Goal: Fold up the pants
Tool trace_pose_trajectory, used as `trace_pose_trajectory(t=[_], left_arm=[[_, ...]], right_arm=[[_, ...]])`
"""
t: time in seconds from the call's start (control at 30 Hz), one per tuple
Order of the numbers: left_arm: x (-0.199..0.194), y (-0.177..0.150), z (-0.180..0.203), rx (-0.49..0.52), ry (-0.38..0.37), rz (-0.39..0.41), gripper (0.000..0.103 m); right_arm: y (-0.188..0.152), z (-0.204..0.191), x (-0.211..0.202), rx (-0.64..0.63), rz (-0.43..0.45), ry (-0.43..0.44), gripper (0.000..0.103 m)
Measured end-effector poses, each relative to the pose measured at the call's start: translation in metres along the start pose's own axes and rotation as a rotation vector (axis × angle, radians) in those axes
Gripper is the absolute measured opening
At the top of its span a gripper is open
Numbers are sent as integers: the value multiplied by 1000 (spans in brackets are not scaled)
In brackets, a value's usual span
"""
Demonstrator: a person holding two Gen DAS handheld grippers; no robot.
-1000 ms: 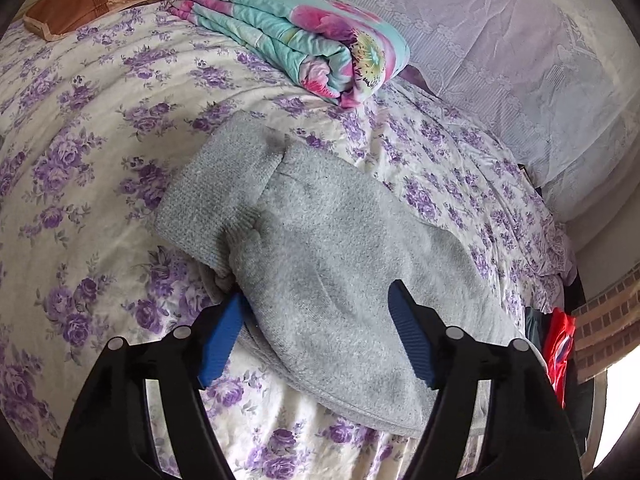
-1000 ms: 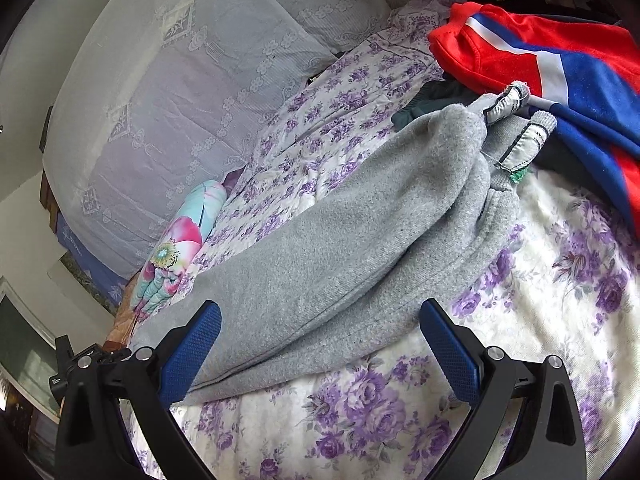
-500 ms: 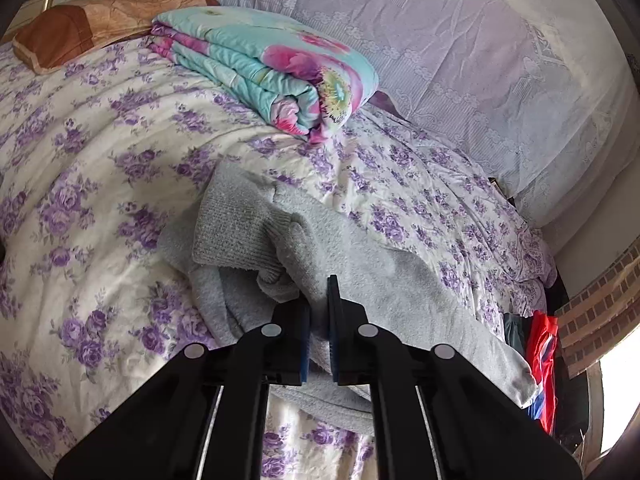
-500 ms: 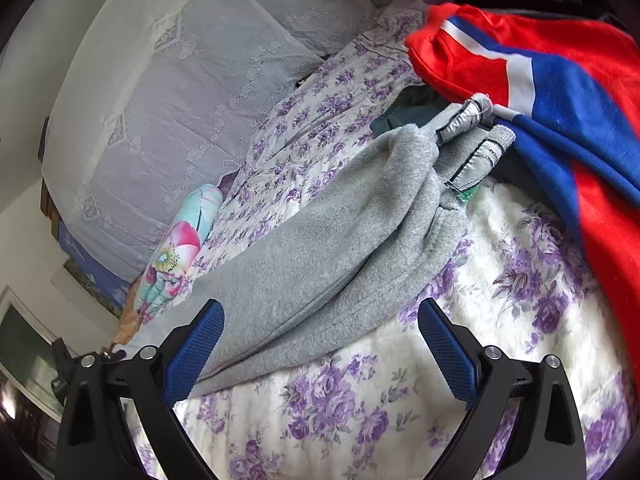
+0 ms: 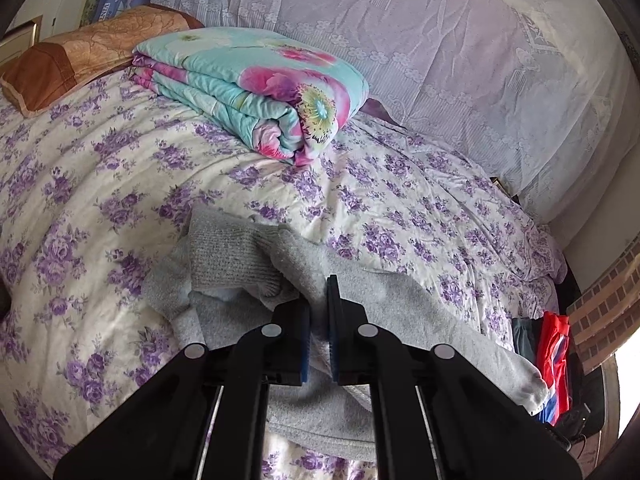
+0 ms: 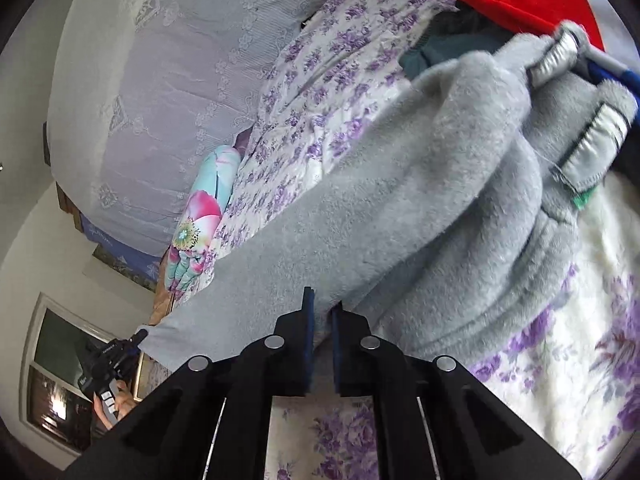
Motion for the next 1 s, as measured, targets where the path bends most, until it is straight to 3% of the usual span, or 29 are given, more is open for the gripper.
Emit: trace_pose_trajectory(t=[0.1, 0.17, 0.23, 0.3, 0.33, 0.4, 0.43, 0.47, 0.5, 0.57, 0.63, 0.7, 0.83, 1.0], left_arm=[[10, 25, 16, 48, 14, 13, 6], [24, 51, 26, 77, 30, 32, 6], [42, 83, 33, 90, 58, 67, 6], [66, 119, 31, 71, 103, 109, 7], [81, 132, 25, 50, 126, 104, 8], [108, 137, 4, -40, 152, 33, 14], [115, 128, -5, -96, 132, -9, 18], [116, 115, -10, -120, 91, -36, 30], [111, 103, -12, -103, 48, -46, 51], [93, 79, -21, -36, 70, -39, 67], [69, 57, -33, 15, 95, -43, 67], [42, 37, -42, 21, 75, -52, 67], [-14, 4, -65, 11, 58, -33, 67], [-21, -37, -83, -85, -10, -120, 67]], right_arm=[[38, -28, -10, -109, 66, -13, 8], [80, -48, -9, -151, 120, -21, 7], [134, -69, 7, -203, 199, -72, 7], [185, -81, 42, -226, 212, -125, 9], [203, -84, 66, -261, 188, -170, 18], [218, -77, 94, -309, 183, -352, 30], [212, -76, 93, -305, 206, -374, 45], [201, -79, 88, -301, 233, -321, 52], [186, -80, 81, -302, 252, -254, 56], [157, -73, 66, -306, 257, -219, 60], [132, -59, 45, -289, 258, -191, 60], [106, -41, 22, -255, 251, -163, 61], [52, -8, -26, -237, 250, -173, 71], [-4, 36, -53, -114, 161, -155, 72]])
Point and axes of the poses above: each gripper's, at about its wrist camera, not at the fingertips, and x roughly the way its jaws point, z to its right, y to its top, the point moved 9 cm from there along x, roughly the way its jaws point, and after that the axes turned 14 degrees about -y, right-handed, at the moved point
